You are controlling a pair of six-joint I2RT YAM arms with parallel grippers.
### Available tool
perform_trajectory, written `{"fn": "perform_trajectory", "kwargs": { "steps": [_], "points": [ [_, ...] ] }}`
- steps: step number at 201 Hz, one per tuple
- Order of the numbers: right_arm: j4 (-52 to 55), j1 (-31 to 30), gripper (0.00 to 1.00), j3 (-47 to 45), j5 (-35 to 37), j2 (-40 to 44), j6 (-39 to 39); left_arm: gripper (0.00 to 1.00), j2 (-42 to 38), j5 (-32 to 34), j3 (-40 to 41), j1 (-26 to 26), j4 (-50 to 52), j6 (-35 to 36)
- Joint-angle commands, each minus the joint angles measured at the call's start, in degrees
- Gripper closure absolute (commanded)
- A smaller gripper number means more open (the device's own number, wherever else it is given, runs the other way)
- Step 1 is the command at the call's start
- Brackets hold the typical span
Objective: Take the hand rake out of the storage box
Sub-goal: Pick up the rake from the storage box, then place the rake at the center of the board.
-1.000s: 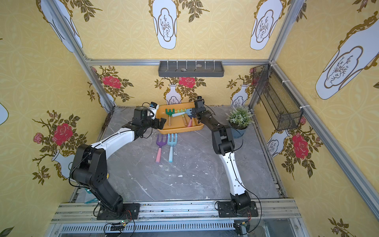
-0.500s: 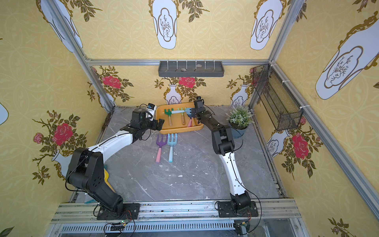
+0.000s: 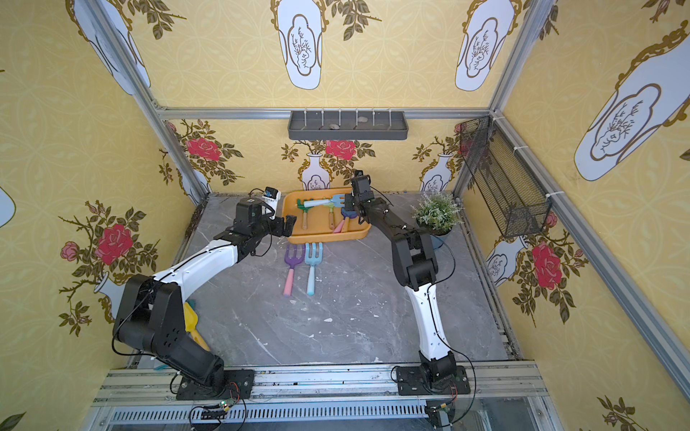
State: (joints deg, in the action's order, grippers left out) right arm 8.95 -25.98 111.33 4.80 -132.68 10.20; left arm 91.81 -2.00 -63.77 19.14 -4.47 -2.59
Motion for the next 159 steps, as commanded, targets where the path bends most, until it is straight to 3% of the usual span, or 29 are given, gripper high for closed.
{"fn": "perform_trajectory", "kwargs": {
  "steps": [1, 24, 59, 106, 159],
  "points": [
    [-1.8, -0.2, 1.00, -3.6, -1.4, 4.3, -1.5, 0.00, -1.6, -1.8, 1.2, 0.0, -1.6, 0.0],
    [-1.5, -0.5, 1.00, -10.1, -4.8, 12.1, -4.8, 0.00, -5.2, -6.0, 3.8, 0.0, -3.4, 0.3],
    [-0.5, -1.2, 1.00, -26.5, -15.5, 27.4, -15.0, 0.00, -11.3, -16.1, 7.9, 1.2, -5.1, 0.5],
    [1.0, -4.1, 1.00, -39.8, -21.4, 39.1, -19.7, 0.02, -11.3, -11.1, 10.2, 14.8, -1.4, 3.7],
    [5.1, -8.8, 1.00, -41.3, -19.7, 42.1, -20.2, 0.17, -11.1, -8.9, 14.5, 20.1, 3.9, 5.5]
  ]
}}
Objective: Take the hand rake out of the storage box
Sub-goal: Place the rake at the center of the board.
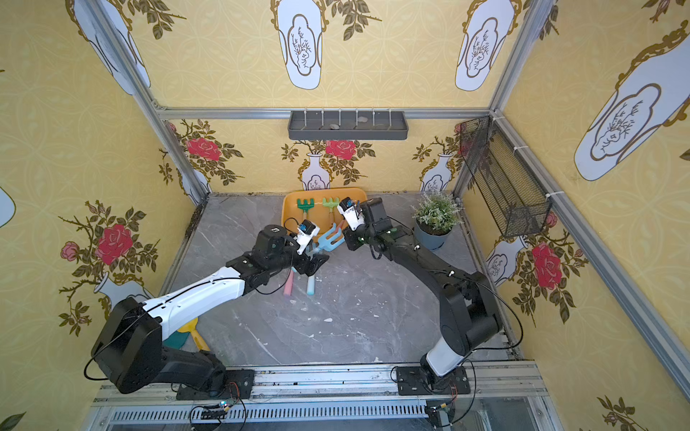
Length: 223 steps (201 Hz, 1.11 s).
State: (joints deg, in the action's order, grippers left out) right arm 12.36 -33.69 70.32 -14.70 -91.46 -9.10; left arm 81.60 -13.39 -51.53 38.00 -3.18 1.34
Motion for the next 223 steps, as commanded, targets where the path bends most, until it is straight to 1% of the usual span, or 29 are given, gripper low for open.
{"fn": "perform_trajectory", "kwargs": {
  "steps": [1, 14, 33, 43, 62, 80, 93, 110, 124, 131, 137, 143, 152, 156, 157, 159, 160, 162, 166, 173, 177, 180, 185, 189, 200, 209, 216, 223],
  "points": [
    [1.7, -1.1, 1.00, -0.3, -0.2, 0.8, -0.9, 0.17, -1.0, 2.6, 2.4, 1.3, 2.7, 1.6],
    [1.6, -1.8, 1.00, -0.9, 0.1, 1.4, -0.7, 0.21, -1.3, 3.8, 3.3, 1.8, 3.6, 1.9],
    [1.7, -2.5, 1.00, -1.6, 0.9, 2.1, -0.4, 0.33, -0.9, 7.2, 3.5, 2.2, 6.6, 2.1],
    [1.6, -2.7, 1.00, -2.0, 1.0, 2.6, -0.3, 0.34, -0.8, 8.9, 3.7, 2.4, 7.2, 2.1],
    [1.0, -3.0, 1.00, -3.0, 1.1, 3.5, -0.1, 0.38, -0.7, 10.2, 4.2, 2.5, 7.4, 2.0],
    [1.0, -3.3, 1.00, -3.3, 1.2, 3.6, 0.0, 0.52, -0.1, 10.5, 3.7, 2.6, 8.1, 1.8],
    [1.3, -3.5, 1.00, -3.3, 1.1, 3.5, 0.0, 0.69, 0.6, 10.6, 3.1, 2.8, 8.6, 1.4],
    [1.6, -3.5, 1.00, -3.4, 1.8, 3.5, 0.1, 0.87, 1.1, 11.5, 2.5, 3.9, 9.3, 0.6],
    [1.2, -3.6, 1.00, -4.0, 2.6, 4.1, 0.6, 0.94, 1.1, 11.8, 2.3, 5.0, 9.4, -1.2],
    [0.6, -3.5, 1.00, -4.7, 3.0, 4.8, 1.0, 1.00, 1.1, 12.2, 2.1, 5.7, 9.6, -2.4],
    [-0.2, -3.5, 1.00, -5.4, 3.8, 5.5, 1.4, 1.00, 1.2, 12.8, 1.8, 6.4, 10.0, -3.8],
    [-0.9, -3.6, 0.91, -6.0, 5.1, 6.2, 2.3, 1.00, 1.4, 13.6, 1.5, 6.9, 10.4, -5.9],
    [-1.9, -3.3, 0.80, -6.9, 6.7, 7.4, 3.6, 1.00, 1.8, 14.9, 1.0, 8.2, 10.9, -9.5],
    [-2.2, -3.1, 0.67, -7.3, 7.6, 7.9, 4.3, 1.00, 2.0, 16.0, 0.7, 8.7, 11.1, -11.0],
    [-2.3, -3.0, 0.62, -7.4, 7.9, 8.1, 4.5, 1.00, 2.0, 16.3, 0.6, 9.0, 11.2, -11.5],
    [-2.4, -2.9, 0.46, -7.6, 8.5, 8.4, 5.1, 1.00, 2.2, 16.8, 0.4, 9.4, 11.2, -12.6],
    [-2.4, -2.8, 0.40, -7.7, 8.9, 8.6, 5.4, 1.00, 2.3, 17.1, 0.4, 9.5, 11.2, -13.1],
    [-2.6, -2.7, 0.34, -7.9, 9.7, 8.9, 6.1, 1.00, 2.4, 17.7, 0.3, 10.0, 11.2, -14.1],
    [-3.0, -2.1, 0.30, -8.4, 10.7, 9.6, 7.2, 1.00, 2.8, 19.0, 0.0, 10.9, 11.2, -16.5],
    [-3.5, -0.7, 0.29, -9.2, 11.1, 10.9, 9.1, 1.00, 3.6, 21.7, -0.7, 12.4, 11.2, -21.8],
    [-3.7, 0.4, 0.27, -9.6, 11.3, 11.6, 10.6, 1.00, 4.2, 22.7, -1.0, 13.1, 11.2, -25.4],
    [-4.0, 1.3, 0.22, -10.1, 11.5, 12.2, 12.0, 1.00, 4.8, 23.1, -1.4, 13.6, 11.2, -28.0],
    [-4.4, 3.4, 0.07, -10.6, 11.6, 13.1, 14.3, 1.00, 5.8, 23.1, -1.8, 14.3, 11.1, -32.3],
    [-4.5, 5.1, 0.00, -11.1, 11.4, 13.9, 15.9, 1.00, 6.7, 23.2, -2.2, 14.8, 10.9, -35.6],
    [-4.9, 8.2, 0.02, -12.6, 10.9, 15.8, 18.3, 1.00, 9.9, 24.3, -3.9, 16.1, 11.2, -43.6],
    [-5.0, 10.0, 0.02, -13.8, 12.8, 17.5, 20.2, 1.00, 13.1, 25.6, -6.2, 17.2, 12.7, -47.2],
    [-4.5, 11.1, 0.03, -14.5, 14.0, 18.6, 21.3, 1.00, 15.5, 28.3, -8.6, 17.8, 16.4, -51.1],
    [-4.0, 12.2, 0.03, -15.0, 14.4, 19.5, 22.2, 1.00, 17.6, 29.5, -10.4, 18.0, 19.0, -53.6]
  ]
}}
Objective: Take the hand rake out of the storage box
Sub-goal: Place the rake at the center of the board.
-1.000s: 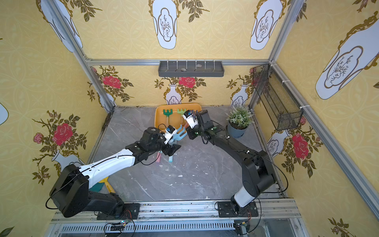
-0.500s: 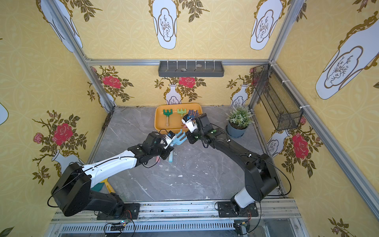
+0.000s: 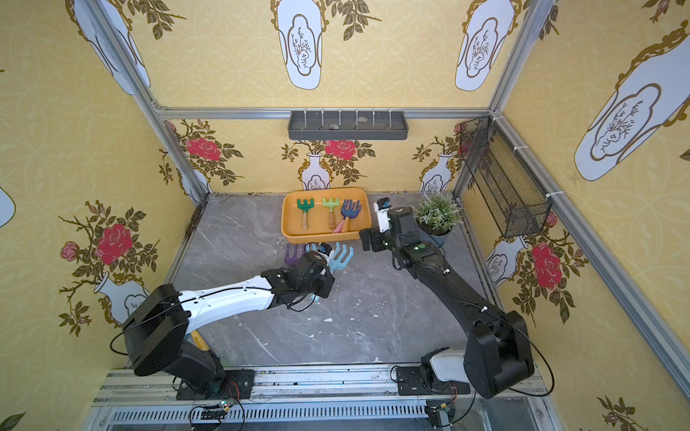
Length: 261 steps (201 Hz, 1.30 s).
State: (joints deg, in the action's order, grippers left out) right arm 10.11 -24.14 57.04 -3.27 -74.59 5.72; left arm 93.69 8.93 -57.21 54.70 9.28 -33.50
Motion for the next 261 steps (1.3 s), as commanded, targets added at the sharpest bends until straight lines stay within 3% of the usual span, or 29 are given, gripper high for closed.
{"fn": "perform_trajectory", "kwargs": {
  "steps": [1, 34, 71, 160, 176, 189, 209, 237, 261],
  "points": [
    [-1.7, 2.8, 0.03, -1.8, 2.9, 2.8, 7.5, 1.00, 5.9, 7.3, -4.9, 1.2, 6.7, -19.0],
    [-0.7, 6.9, 0.03, -3.9, 2.0, 4.8, 9.8, 0.99, 11.5, 8.7, -8.4, 1.1, 6.9, -23.7],
    [-0.4, 7.6, 0.03, -4.2, -0.3, 4.9, 10.7, 0.98, 17.1, 10.0, -12.9, -0.9, 8.5, -25.9],
    [-1.8, 8.0, 0.03, -6.2, -4.4, 6.6, 10.8, 0.90, 27.1, 9.2, -20.3, -4.4, 10.6, -24.8],
    [-1.8, 8.0, 0.02, -6.5, -4.4, 6.8, 10.8, 0.83, 27.5, 9.0, -20.3, -4.8, 10.5, -24.6],
    [-1.8, 8.0, 0.03, -6.5, -4.6, 6.9, 10.8, 0.71, 27.6, 9.2, -20.6, -4.9, 10.7, -24.3],
    [-1.8, 8.0, 0.02, -6.4, -4.8, 6.8, 10.8, 0.64, 27.5, 9.2, -21.1, -4.9, 11.2, -23.7],
    [-1.8, 8.0, 0.03, -6.4, -5.1, 6.7, 10.8, 0.56, 27.1, 9.3, -21.8, -4.5, 12.3, -22.9],
    [-1.8, 8.0, 0.03, -6.5, -5.2, 6.4, 10.9, 0.57, 26.5, 9.2, -22.1, -4.3, 13.1, -22.4]
  ]
}}
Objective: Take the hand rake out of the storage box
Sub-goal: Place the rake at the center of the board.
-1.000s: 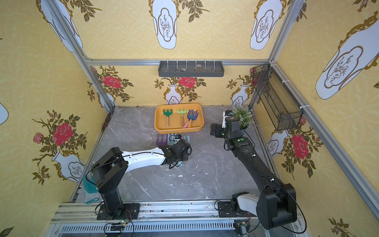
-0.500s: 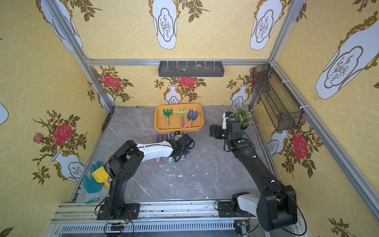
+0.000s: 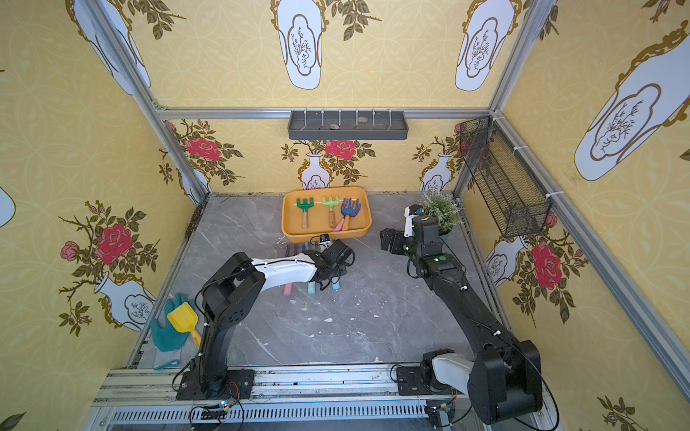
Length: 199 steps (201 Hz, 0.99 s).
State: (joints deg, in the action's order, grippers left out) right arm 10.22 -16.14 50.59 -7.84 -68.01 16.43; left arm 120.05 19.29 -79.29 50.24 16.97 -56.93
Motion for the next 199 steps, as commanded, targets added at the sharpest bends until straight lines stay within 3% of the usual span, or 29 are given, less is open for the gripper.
{"fn": "perform_trajectory", "kwargs": {
  "steps": [1, 25, 105, 152, 183, 191, 199],
  "points": [
    [-2.0, 0.0, 0.03, 0.0, -0.6, -0.2, 0.2, 0.58, 0.1, -1.1, 0.0, 0.2, 5.5, 1.1],
    [-2.0, 0.0, 0.02, 0.0, -0.6, -0.2, 0.2, 0.68, -1.2, 0.0, 0.2, 0.9, 6.3, 1.6],
    [-2.2, -0.1, 0.02, -1.0, -1.3, 0.8, 1.1, 0.77, -1.0, 0.2, 1.2, 3.1, 7.3, 1.2],
    [-2.2, -0.1, 0.03, -1.4, -1.5, 1.4, 1.3, 0.57, -2.3, -0.2, 1.2, 3.1, 7.8, 0.9],
    [-2.8, -0.1, 0.03, -2.0, -1.1, 1.6, 1.8, 0.54, -8.6, -0.4, 2.4, 3.1, 7.6, 3.1],
    [-2.8, -0.1, 0.02, -2.0, -1.1, 1.3, 1.9, 0.49, -12.5, 0.5, 4.3, 3.0, 6.4, 4.3],
    [-3.0, 0.0, 0.03, -2.0, -1.3, 0.8, 2.1, 0.37, -17.1, 1.8, 6.8, 2.9, 4.7, 5.9]
  ]
}}
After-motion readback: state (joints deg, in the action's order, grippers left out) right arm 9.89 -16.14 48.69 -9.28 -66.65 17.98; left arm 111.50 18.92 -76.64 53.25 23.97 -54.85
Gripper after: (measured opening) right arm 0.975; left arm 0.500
